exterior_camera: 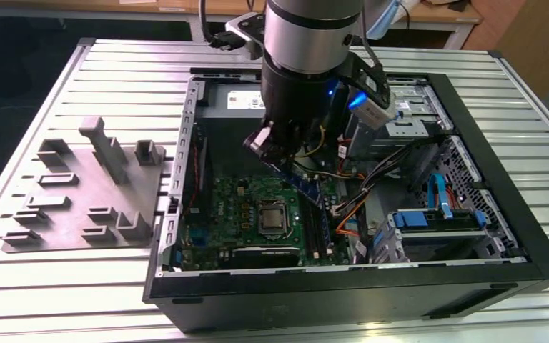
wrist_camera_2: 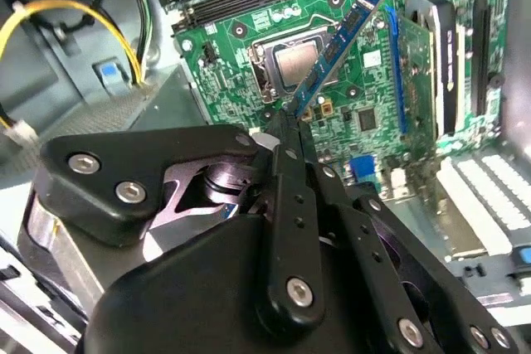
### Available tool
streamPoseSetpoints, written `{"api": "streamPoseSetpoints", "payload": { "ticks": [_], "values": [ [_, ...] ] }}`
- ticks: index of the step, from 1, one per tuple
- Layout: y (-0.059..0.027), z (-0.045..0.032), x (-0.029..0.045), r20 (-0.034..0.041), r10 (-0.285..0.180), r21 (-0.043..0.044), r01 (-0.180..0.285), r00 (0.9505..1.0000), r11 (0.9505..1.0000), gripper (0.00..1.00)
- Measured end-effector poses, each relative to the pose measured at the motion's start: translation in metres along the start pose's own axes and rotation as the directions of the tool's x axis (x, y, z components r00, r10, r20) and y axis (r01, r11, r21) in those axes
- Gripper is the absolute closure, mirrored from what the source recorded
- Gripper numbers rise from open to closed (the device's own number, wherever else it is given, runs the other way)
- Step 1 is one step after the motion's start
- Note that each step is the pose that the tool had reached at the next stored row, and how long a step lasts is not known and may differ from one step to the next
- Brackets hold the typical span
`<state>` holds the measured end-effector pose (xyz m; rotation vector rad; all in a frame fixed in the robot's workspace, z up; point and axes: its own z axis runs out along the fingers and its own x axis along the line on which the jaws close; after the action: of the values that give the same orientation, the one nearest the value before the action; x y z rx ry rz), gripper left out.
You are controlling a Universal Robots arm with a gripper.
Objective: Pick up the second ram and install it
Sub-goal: 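Insert the second ram into the second slot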
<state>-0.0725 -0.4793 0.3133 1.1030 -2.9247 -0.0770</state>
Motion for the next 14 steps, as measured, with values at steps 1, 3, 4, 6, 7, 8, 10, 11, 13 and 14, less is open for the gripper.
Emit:
{"api": "streamPoseSetpoints", "payload": {
  "ticks": [1,3,4,6,7,8,10,11,13,14],
  "values": [
    [0.0,0.0002,0.0,0.0009,0.018,0.0001,-0.018,0.9998,0.9998,0.89],
    [0.0,0.0006,0.0,0.0027,0.054,0.0001,-0.054,0.9985,0.9985,0.89],
    [0.0,0.0008,0.0,0.0037,0.072,0.0001,-0.072,0.9974,0.9974,0.89],
    [-0.0001,0.0012,0.0,0.0056,0.109,0.0001,-0.109,0.994,0.994,0.89],
    [-0.0001,0.0014,0.0,0.0065,0.127,0.0,-0.127,0.9919,0.9919,0.89],
    [-0.0001,0.0016,0.0,0.0075,0.145,0.0,-0.145,0.9894,0.9894,0.89],
    [-0.0001,0.002,0.0,0.0093,0.18,-0.0002,-0.18,0.9836,0.9836,0.89],
    [-0.0001,0.0022,0.0,0.0103,0.198,-0.0004,-0.198,0.9802,0.9802,0.89],
    [-0.0001,0.0025,0.0,0.0121,0.235,-0.0006,-0.235,0.972,0.9721,0.89],
    [-0.0001,0.0027,0.0,0.0131,0.252,-0.0008,-0.252,0.9677,0.9677,0.89]
  ]
}}
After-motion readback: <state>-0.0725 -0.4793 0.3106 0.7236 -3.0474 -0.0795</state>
